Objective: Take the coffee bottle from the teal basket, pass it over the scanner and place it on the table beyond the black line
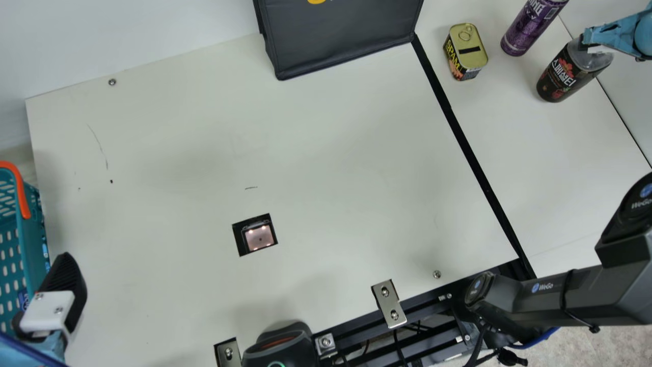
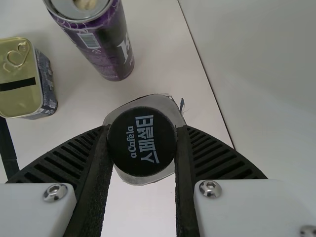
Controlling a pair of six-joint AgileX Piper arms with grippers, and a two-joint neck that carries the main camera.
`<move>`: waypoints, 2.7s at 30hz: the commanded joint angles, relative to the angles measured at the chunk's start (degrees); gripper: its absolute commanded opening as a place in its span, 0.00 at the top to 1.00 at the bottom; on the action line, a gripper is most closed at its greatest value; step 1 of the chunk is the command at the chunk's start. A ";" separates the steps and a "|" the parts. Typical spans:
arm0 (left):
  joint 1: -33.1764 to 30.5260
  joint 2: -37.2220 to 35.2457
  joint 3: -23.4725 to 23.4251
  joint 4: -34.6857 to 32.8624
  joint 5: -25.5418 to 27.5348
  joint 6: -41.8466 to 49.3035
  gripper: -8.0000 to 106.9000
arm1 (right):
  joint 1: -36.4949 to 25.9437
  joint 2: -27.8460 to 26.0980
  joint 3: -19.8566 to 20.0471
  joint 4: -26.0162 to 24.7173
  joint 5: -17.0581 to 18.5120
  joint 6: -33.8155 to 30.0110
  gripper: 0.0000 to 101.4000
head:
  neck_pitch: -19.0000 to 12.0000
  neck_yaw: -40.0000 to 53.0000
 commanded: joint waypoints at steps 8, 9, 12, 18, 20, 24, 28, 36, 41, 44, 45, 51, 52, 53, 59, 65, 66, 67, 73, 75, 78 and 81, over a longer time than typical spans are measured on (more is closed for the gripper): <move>0.00 0.00 0.00 0.00 0.00 0.00 0.15 | -0.52 1.36 -1.07 -0.32 0.40 1.17 0.64 | -1.66 -0.13; 0.00 0.00 0.00 0.00 0.00 0.00 0.15 | -0.57 1.48 -1.13 -0.32 0.41 1.26 0.60 | -1.66 -0.13; 0.00 0.00 0.00 0.00 0.00 0.00 0.15 | -0.73 1.78 -1.30 -0.31 0.48 1.51 0.51 | -1.66 -0.13; 0.00 0.00 0.00 0.00 0.00 0.00 0.15 | -0.91 2.24 -1.57 -0.26 0.57 2.01 0.31 | -1.66 -0.13; 0.00 0.00 0.00 0.00 0.00 0.00 0.15 | -0.93 2.19 -1.57 -0.25 0.65 2.27 0.24 | -1.66 -0.13; 0.00 0.00 0.00 0.00 0.00 0.00 0.15 | -0.86 1.36 -1.02 -0.45 0.76 3.07 0.11 | -1.66 -0.13; 0.00 0.00 0.00 0.00 0.00 0.00 0.15 | -0.38 -0.56 0.31 -0.77 0.62 4.16 0.06 | -1.66 -0.13; 0.00 0.00 0.00 0.00 0.00 0.00 0.15 | 2.24 -7.04 4.73 -1.69 -0.46 6.94 0.06 | -1.66 -0.13; 0.00 0.00 0.00 0.00 0.00 0.00 0.15 | 5.04 -12.35 7.92 -2.69 -0.86 9.46 0.06 | -1.66 -0.13; 0.00 0.00 0.00 0.00 0.00 0.00 0.15 | 7.13 -15.56 9.69 -3.37 -0.82 11.33 0.06 | -1.66 -0.13; 0.00 0.00 0.00 0.00 0.00 0.00 0.15 | 7.89 -16.63 10.27 -3.64 -0.78 12.02 0.06 | -1.66 -0.13; 0.00 0.00 0.00 0.00 0.00 0.00 0.15 | 13.19 -22.72 13.46 -5.83 -0.45 17.07 0.06 | -1.66 -0.13; 0.00 0.00 0.00 0.00 0.00 0.00 0.15 | 14.17 -23.72 13.92 -6.29 -0.37 18.07 0.06 | -1.66 -0.13; 0.00 0.00 0.00 0.00 0.00 0.00 0.15 | 15.21 -24.72 14.39 -6.79 -0.32 19.18 0.06 | -1.66 -0.13; 0.19 0.21 -0.91 0.39 0.86 -1.00 0.15 | 19.65 -28.72 16.24 -9.23 0.33 23.23 0.06 | -1.66 1.19; 1.30 1.44 -6.34 2.71 6.04 -7.01 0.15 | 25.66 -33.50 16.69 -10.81 2.62 26.12 0.06 | -1.66 9.20; 1.49 1.65 -7.25 3.10 6.90 -8.02 0.15 | 26.66 -34.30 16.77 -11.07 3.00 26.60 0.06 | -1.66 10.54; 1.68 1.86 -8.15 3.49 7.76 -9.02 0.15 | 27.66 -35.09 16.84 -11.34 3.38 27.08 0.06 | -1.66 11.87; 2.79 3.10 -13.58 5.81 12.93 -15.03 0.15 | 33.67 -39.87 17.29 -12.92 5.66 29.96 0.06 | -1.66 19.87; 3.17 3.51 -15.40 6.59 14.66 -17.04 0.15 | 35.68 -41.47 17.44 -13.45 6.42 30.92 0.06 | -1.66 19.87; 3.26 3.63 -15.65 6.81 14.83 -17.16 0.15 | 38.68 -43.85 17.66 -14.24 7.57 32.36 0.06 | -1.66 19.87; 3.26 3.63 -16.12 6.92 15.22 -17.83 0.15 | 41.71 -46.26 17.89 -15.03 8.72 33.82 0.06 | -1.66 19.87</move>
